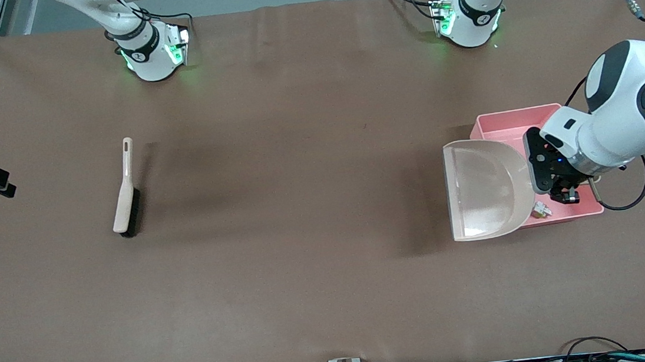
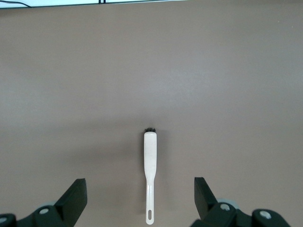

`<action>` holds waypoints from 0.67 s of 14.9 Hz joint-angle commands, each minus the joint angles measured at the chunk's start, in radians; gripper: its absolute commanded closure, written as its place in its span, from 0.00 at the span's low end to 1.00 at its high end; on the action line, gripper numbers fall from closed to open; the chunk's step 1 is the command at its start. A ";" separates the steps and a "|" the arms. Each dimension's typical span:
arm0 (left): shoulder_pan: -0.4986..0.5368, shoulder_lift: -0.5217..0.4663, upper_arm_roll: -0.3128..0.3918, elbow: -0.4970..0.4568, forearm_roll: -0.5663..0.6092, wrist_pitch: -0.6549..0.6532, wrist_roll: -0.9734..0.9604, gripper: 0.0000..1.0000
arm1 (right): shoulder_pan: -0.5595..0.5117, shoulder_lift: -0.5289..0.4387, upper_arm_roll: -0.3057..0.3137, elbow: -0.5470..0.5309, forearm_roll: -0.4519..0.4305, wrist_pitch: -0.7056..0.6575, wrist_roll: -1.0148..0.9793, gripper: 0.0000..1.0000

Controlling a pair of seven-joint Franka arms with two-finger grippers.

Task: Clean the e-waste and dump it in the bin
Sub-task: 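Tilt the dustpan with the left gripper to dump the parts into the bin, then move the dustpan back and lower it onto the table with the left gripper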

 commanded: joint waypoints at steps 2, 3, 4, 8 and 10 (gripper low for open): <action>-0.113 -0.017 0.058 0.037 -0.068 0.002 -0.070 0.99 | -0.011 -0.007 0.001 -0.001 -0.011 -0.005 -0.004 0.00; -0.161 -0.019 0.084 0.054 -0.085 0.000 -0.080 0.99 | -0.013 -0.007 0.001 -0.001 -0.011 -0.007 -0.004 0.00; -0.219 -0.024 0.130 0.065 -0.111 0.002 -0.099 0.99 | -0.013 -0.007 0.001 -0.001 -0.011 -0.008 -0.004 0.00; -0.466 -0.059 0.321 0.086 -0.237 0.040 -0.176 0.98 | -0.011 -0.007 0.001 -0.001 -0.011 -0.008 -0.003 0.00; -0.590 -0.059 0.404 0.085 -0.239 0.075 -0.228 0.98 | -0.014 -0.007 0.001 -0.001 -0.011 -0.008 -0.004 0.00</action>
